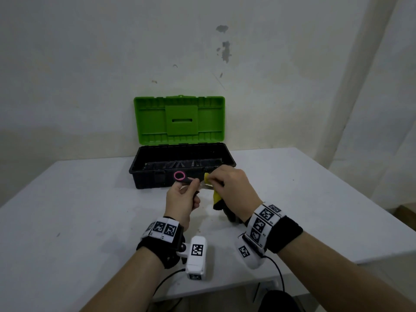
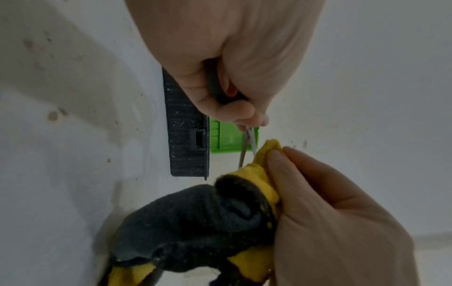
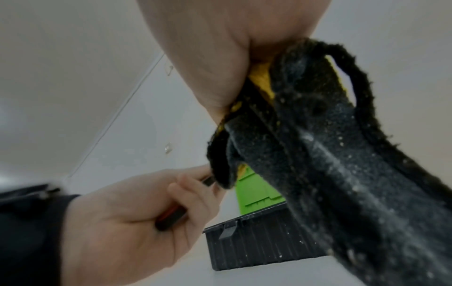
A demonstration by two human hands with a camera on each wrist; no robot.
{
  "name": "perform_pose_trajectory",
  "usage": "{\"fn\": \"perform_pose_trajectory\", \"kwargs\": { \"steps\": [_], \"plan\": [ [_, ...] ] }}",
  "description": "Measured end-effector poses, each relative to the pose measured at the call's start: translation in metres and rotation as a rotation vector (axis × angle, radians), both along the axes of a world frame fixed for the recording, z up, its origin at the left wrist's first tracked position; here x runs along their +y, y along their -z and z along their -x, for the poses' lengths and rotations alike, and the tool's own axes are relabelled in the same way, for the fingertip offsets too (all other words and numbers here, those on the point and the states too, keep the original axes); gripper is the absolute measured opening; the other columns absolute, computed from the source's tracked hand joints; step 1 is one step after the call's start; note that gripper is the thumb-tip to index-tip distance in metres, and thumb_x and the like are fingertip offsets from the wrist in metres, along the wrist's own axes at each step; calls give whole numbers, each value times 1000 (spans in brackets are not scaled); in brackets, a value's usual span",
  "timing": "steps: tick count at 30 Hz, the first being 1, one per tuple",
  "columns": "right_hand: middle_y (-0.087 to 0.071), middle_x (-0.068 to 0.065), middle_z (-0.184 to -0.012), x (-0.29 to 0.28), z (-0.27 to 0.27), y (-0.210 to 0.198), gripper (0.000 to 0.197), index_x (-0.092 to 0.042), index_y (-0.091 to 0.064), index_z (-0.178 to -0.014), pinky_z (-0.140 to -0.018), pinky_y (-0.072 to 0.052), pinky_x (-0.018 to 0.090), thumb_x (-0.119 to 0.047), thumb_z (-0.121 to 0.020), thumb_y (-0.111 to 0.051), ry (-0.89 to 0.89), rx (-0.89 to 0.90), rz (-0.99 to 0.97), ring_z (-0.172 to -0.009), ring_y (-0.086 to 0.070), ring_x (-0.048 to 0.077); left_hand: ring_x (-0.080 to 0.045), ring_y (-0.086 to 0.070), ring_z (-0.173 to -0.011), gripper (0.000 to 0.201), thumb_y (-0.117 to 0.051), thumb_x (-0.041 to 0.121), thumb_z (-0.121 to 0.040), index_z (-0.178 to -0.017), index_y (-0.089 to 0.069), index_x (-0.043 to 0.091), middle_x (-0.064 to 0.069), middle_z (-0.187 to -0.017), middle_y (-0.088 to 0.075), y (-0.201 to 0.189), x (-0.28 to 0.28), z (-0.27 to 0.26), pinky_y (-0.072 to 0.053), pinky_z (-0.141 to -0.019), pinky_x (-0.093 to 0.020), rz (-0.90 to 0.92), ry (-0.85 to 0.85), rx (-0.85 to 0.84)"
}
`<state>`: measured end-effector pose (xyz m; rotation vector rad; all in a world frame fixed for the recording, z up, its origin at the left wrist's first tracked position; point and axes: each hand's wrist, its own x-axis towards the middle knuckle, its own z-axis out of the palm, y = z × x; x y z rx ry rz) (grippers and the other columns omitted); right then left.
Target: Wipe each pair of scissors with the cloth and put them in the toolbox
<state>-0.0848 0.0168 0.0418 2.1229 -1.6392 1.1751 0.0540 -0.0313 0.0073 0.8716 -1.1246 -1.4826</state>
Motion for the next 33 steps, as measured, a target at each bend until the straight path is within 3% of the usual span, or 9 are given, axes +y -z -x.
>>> {"fn": "perform_pose_trajectory", "kwargs": {
  "steps": [5, 9, 11, 14, 16, 22, 28, 33],
  "plan": [
    [-68, 5, -85, 1, -11, 2, 9, -7, -74, -86, -69, -53, 37, -10, -86, -66, -67, 44, -26, -79, -62, 20, -12, -40, -41, 11, -64, 18, -96, -91, -61, 8, 4, -54, -52, -3, 1, -1, -35, -42, -24, 24, -45, 25],
    [-66, 7, -80, -5, 5, -12, 13, -5, -73, -81, -69, -52, 42, -10, -88, -65, 76, -58, -1, -73, -60, 22, -14, -39, -40, 9, -65, 15, -94, -88, -62, 10, -6, -63, -43, 0, 4, -7, -34, -41, -24, 84, -104, -9],
    [-65, 7, -79, -4, 6, -16, 13, -4, -73, -80, -67, -52, 41, -10, -88, -66, 111, -84, 59, -71, -60, 21, -14, -39, -40, 8, -64, 14, -95, -89, -61, 9, -1, -60, -42, -1, 6, -10, -34, -41, -25, 119, -128, -9],
    [-67, 7, -83, 3, -17, -8, 9, -4, -73, -84, -69, -52, 37, -8, -87, -66, -25, 15, 33, -77, -61, 23, -14, -38, -40, 10, -60, 12, -97, -88, -59, 8, 11, -50, -45, -4, 7, -13, -33, -42, -26, 133, -134, 12],
    [-67, 7, -85, 5, -26, -1, 8, -5, -74, -86, -69, -52, 38, -8, -85, -66, -72, 61, -24, -79, -61, 24, -14, -38, -39, 10, -60, 12, -98, -88, -58, 8, 12, -49, -47, -5, 6, -14, -32, -42, -25, 130, -129, 10],
    [-68, 4, -80, -5, 10, -5, 9, -6, -75, -81, -69, -53, 39, -10, -87, -69, 110, -123, 78, -72, -61, 19, -14, -38, -39, 7, -61, 12, -96, -91, -60, 9, 12, -49, -44, -1, 6, -12, -32, -41, -24, 154, -114, -57],
    [-69, 6, -90, 2, -9, 0, 9, -6, -75, -90, -74, -52, 32, -6, -85, -68, -64, 64, 5, -83, -63, 22, -15, -37, -39, 7, -60, 12, -98, -91, -59, 9, 4, -56, -53, -7, 3, -2, -30, -41, -25, 150, -71, -7],
    [-68, 6, -84, -9, 18, -14, 9, -5, -74, -84, -72, -53, 41, -9, -88, -67, 98, -105, 91, -77, -62, 21, -17, -38, -41, 7, -61, 12, -97, -90, -60, 11, 0, -59, -51, -5, -2, -3, -31, -42, -25, 156, -87, -43]
  ]
}}
